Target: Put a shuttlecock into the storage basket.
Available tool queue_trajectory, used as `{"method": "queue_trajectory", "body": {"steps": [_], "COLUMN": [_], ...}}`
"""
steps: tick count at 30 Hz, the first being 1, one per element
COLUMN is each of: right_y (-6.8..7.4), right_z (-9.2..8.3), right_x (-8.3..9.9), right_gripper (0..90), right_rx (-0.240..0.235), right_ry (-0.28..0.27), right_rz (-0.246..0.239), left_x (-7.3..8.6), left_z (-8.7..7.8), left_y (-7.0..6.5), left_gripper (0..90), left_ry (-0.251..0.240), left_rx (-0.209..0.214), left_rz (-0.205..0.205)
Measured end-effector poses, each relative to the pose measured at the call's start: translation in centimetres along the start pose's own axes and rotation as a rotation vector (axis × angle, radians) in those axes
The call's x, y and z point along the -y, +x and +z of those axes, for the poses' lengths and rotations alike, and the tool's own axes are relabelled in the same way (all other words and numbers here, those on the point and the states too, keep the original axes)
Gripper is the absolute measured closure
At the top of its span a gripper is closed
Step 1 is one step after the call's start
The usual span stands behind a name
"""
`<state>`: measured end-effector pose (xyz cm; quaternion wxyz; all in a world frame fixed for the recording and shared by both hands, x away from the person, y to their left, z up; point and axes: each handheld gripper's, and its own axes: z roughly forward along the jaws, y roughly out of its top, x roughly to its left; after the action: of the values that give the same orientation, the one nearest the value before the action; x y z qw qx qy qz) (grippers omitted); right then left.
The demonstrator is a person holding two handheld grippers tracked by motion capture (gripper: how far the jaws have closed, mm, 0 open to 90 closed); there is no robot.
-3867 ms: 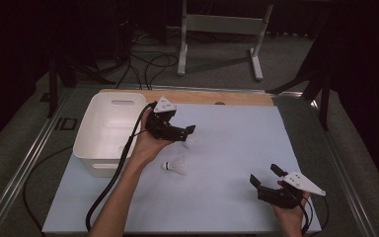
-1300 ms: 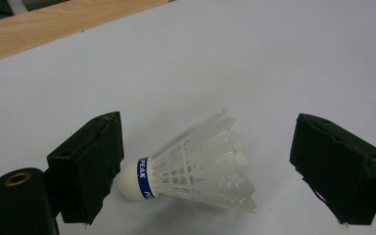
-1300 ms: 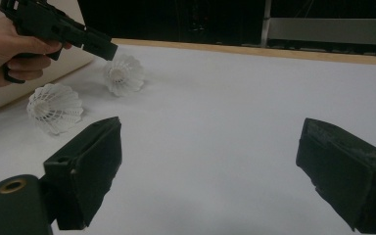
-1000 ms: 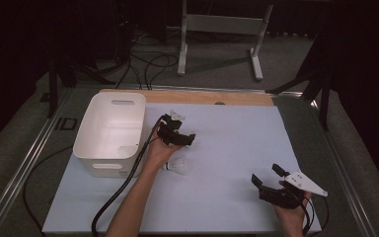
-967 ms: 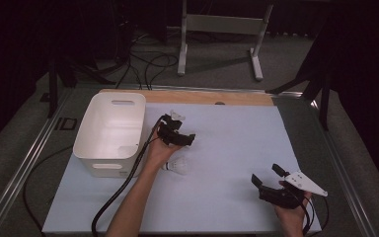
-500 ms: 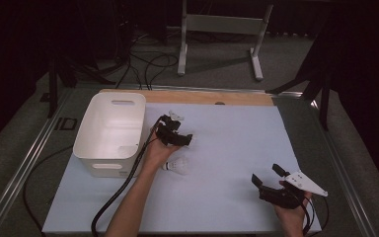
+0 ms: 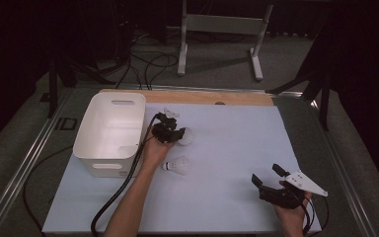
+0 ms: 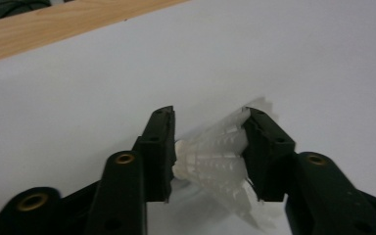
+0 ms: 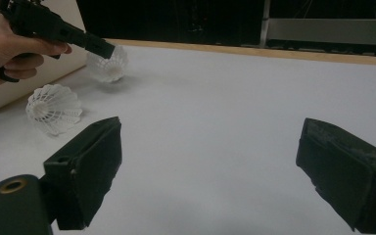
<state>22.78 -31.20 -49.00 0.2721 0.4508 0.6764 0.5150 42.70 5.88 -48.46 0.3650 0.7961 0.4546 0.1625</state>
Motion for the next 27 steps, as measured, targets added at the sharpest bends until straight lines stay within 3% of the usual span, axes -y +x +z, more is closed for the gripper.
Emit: {"method": "queue_trajectory", "body": {"steps": [4,12,27], "right_y": [0.0,0.0,0.0], "right_z": [0.0,0.0,0.1], "right_x": [0.0,0.0,0.0], "right_gripper": [9.9,9.9,9.9], "right_rx": [0.001,0.001,0.002], "right_ry": [0.0,0.0,0.002], "right_rz": [0.003,-0.001,-0.004], "left_x": [0.1,-0.1,-1.2], "left_z": [0.1,-0.2,-1.6], "left_y": [0.2,0.3,-0.3], "left_gripper": [70.7,89.3,89.7], "left_ry": [0.011,-0.02,-0.098], "left_rx": [-0.009,0.027,0.124], "left_rz": [-0.016,-0.045,-0.034]}}
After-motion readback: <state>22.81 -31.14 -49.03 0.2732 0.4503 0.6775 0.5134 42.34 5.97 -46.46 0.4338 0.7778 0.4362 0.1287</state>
